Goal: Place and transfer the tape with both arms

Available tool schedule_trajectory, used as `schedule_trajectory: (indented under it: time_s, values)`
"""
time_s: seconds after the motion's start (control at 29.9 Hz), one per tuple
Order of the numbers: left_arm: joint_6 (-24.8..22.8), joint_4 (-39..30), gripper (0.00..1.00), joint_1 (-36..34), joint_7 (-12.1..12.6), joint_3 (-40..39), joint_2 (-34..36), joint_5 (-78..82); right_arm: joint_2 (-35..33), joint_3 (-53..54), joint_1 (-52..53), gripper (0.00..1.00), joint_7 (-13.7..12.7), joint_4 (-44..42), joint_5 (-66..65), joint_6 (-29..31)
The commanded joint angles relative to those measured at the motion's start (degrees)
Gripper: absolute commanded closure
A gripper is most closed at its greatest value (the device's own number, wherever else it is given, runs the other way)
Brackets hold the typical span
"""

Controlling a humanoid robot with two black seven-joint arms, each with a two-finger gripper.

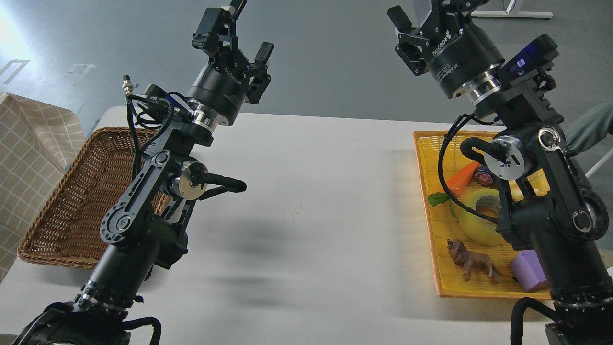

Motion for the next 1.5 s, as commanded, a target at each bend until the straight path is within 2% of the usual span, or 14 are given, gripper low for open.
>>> schedule_trajectory:
  time_s: [0.0, 0.23, 0.47, 0.8, 0.94, 1.47]
  values:
    - [0.10, 0.46, 0.01, 0.11, -0.60, -0.08, 0.00, -0.06, 0.00, -0.05, -0.05, 0.00, 0.00, -0.62, 0.02, 0.00]
    - [0.18, 0.72, 0.01, 0.11, -1.13, 0.10, 0.00, -0.15, 0.00, 0.13, -0.05, 0.00, 0.00, -0.70, 0.02, 0.00]
    - [2.91, 0.81, 0.01, -0.15, -1.13, 0.19, 0.00, -0.85, 0.00, 0.04, -0.05, 0.00, 0.00, -0.97, 0.11, 0.09]
    - [1.68, 0.28, 0.01, -1.82, -1.13, 0.36, 0.00, -5.07, 0.00, 0.30, -1.28, 0.00, 0.09, 0.09, 0.19, 0.09]
    - [2.03, 0.28, 0.01, -1.82, -0.17, 0.28, 0.00, -5.07, 0.00, -0.05, -1.11, 0.00, 0.00, 0.53, 0.19, 0.00]
    - [1.42, -0.24, 0.01, -2.00, -1.04, -0.34, 0.00, -5.07, 0.00, 0.57, -1.46, 0.00, 0.00, -0.09, 0.28, -0.09]
